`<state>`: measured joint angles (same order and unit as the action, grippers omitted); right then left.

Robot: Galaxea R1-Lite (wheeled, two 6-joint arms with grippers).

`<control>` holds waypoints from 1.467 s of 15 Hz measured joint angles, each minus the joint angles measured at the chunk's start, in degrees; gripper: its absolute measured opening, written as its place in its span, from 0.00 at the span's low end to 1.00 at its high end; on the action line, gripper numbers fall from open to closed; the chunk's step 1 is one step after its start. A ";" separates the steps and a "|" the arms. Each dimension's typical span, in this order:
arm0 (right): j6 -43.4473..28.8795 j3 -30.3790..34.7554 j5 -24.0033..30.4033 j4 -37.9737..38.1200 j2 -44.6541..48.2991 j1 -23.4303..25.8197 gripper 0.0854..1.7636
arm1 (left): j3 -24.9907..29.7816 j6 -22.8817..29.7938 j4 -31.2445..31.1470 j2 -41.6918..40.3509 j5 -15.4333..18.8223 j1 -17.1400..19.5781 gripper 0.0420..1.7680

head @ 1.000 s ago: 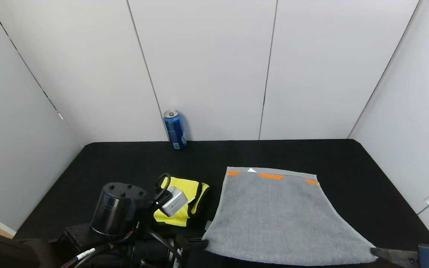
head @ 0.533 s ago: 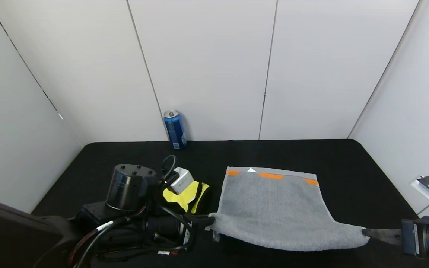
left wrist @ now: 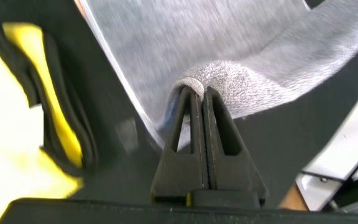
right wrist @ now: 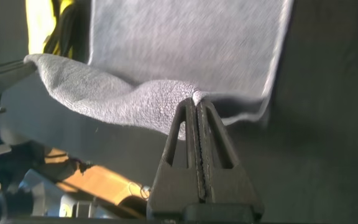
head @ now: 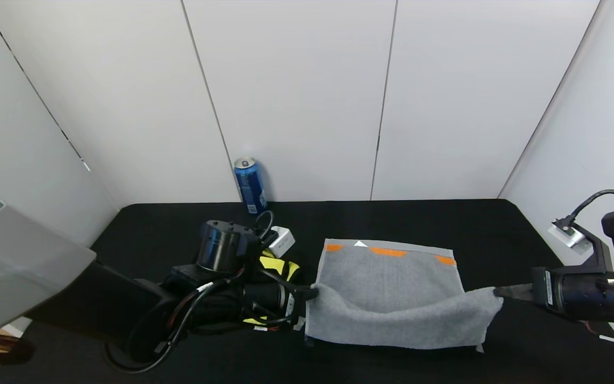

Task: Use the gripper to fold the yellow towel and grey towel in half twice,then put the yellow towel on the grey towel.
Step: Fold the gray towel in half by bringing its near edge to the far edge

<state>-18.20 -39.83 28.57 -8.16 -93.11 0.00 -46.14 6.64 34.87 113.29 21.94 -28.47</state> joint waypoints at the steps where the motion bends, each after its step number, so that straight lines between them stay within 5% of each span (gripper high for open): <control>1: 0.48 -1.18 -0.04 -0.29 -1.79 0.30 0.02 | -1.67 0.00 -0.06 1.23 0.02 0.18 0.04; 13: 1.34 -11.39 -0.02 -5.33 -15.92 1.49 0.02 | -16.75 -1.04 -2.73 11.17 0.26 3.30 0.04; 22: 1.43 -14.74 -0.35 -5.80 -20.25 1.84 0.02 | -20.44 -1.01 -5.85 12.35 0.37 3.50 0.04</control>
<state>-16.77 -54.57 28.22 -13.96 -113.36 1.84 -66.59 5.63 29.01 125.64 22.31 -24.97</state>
